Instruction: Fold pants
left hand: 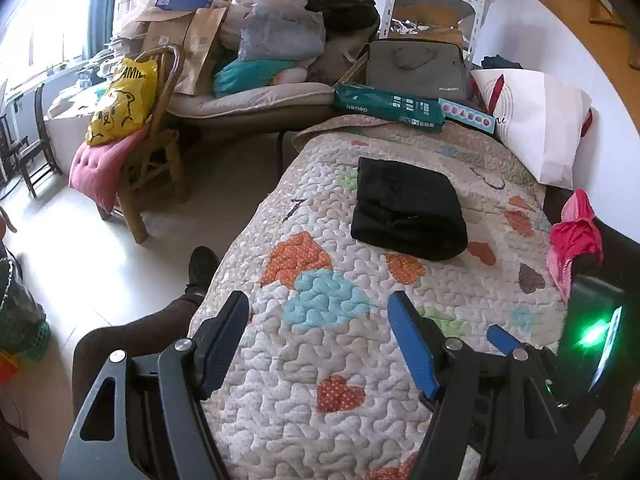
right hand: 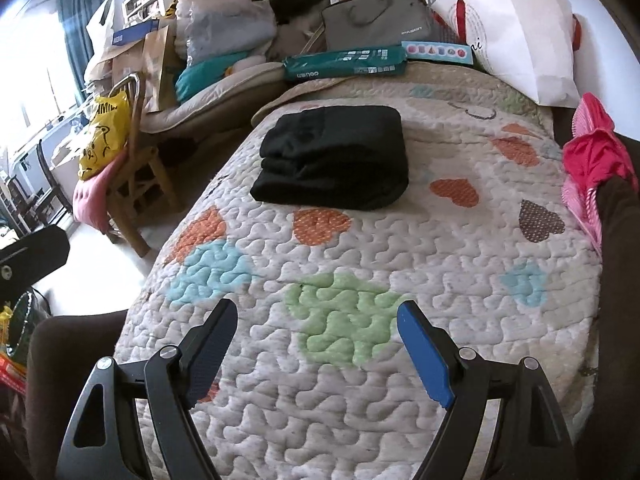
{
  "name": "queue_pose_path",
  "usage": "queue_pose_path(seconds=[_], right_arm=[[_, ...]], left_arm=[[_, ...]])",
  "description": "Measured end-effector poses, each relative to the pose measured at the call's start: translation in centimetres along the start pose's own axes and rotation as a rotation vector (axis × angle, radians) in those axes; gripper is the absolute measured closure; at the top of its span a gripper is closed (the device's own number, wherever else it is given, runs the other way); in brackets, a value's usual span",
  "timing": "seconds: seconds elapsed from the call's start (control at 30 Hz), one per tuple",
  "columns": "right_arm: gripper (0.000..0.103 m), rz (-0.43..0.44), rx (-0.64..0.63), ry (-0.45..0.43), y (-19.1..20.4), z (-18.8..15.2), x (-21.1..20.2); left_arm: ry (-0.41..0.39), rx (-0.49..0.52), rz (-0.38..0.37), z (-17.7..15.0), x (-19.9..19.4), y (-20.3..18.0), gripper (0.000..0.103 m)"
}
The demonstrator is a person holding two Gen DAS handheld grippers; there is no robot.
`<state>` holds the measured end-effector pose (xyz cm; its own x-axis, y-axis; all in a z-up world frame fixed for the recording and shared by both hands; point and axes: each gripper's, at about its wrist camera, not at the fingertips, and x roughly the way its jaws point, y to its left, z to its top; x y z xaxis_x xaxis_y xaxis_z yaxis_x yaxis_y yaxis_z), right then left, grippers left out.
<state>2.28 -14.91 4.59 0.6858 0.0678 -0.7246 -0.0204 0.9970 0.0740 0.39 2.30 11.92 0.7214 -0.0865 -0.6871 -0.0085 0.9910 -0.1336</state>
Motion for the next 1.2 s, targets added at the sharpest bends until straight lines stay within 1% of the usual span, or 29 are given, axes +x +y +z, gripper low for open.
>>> queue_pose_path(seconds=[0.13, 0.23, 0.3, 0.43, 0.53, 0.63, 0.7, 0.73, 0.8, 0.9, 1.0, 1.1, 1.2], right_arm=[[0.017, 0.009, 0.039, 0.036, -1.0, 0.9, 0.5], [0.017, 0.043, 0.135, 0.071, -3.0, 2.7, 0.7], [0.017, 0.052, 0.199, 0.078, -4.5, 4.3, 0.7], [0.017, 0.048, 0.260, 0.066, -6.9, 7.4, 0.9], [0.017, 0.021, 0.260, 0.023, -8.2, 8.8, 1.0], [0.017, -0.014, 0.237, -0.026, -8.7, 8.4, 1.1], [0.017, -0.044, 0.213, -0.038, -8.8, 7.6, 1.4], [0.017, -0.051, 0.205, -0.029, -8.7, 7.3, 1.7], [0.017, -0.038, 0.199, -0.015, -8.6, 7.0, 1.9], [0.017, -0.037, 0.184, -0.021, -8.3, 6.7, 1.8], [0.017, -0.052, 0.167, -0.022, -7.9, 6.3, 1.7], [0.017, -0.065, 0.158, -0.001, -7.7, 5.6, 2.0], [0.017, -0.072, 0.150, 0.015, -7.6, 5.1, 2.3]], left_arm=[[0.006, 0.029, 0.005, 0.8, 1.1, -0.2, 0.031], [0.001, 0.052, 0.005, 1.9, 2.0, -0.8, 0.031], [0.006, 0.067, -0.007, 2.6, 2.8, -1.6, 0.031], [0.033, 0.076, -0.022, 4.2, 4.9, -3.1, 0.031], [0.040, 0.065, -0.028, 4.7, 6.1, -4.1, 0.031], [0.059, 0.061, -0.017, 4.3, 7.3, -4.6, 0.031], [0.081, 0.061, -0.012, 3.8, 8.0, -4.9, 0.031], [0.092, 0.059, -0.008, 3.6, 8.4, -4.9, 0.031], [0.115, 0.045, -0.004, 3.0, 9.1, -5.0, 0.031], [0.130, 0.044, 0.013, 2.2, 9.6, -4.8, 0.031], [0.132, 0.048, 0.035, 1.8, 9.5, -4.4, 0.031], [0.138, 0.053, 0.053, 1.4, 9.3, -3.8, 0.031], [0.120, 0.078, 0.077, 0.9, 8.6, -3.5, 0.031]])
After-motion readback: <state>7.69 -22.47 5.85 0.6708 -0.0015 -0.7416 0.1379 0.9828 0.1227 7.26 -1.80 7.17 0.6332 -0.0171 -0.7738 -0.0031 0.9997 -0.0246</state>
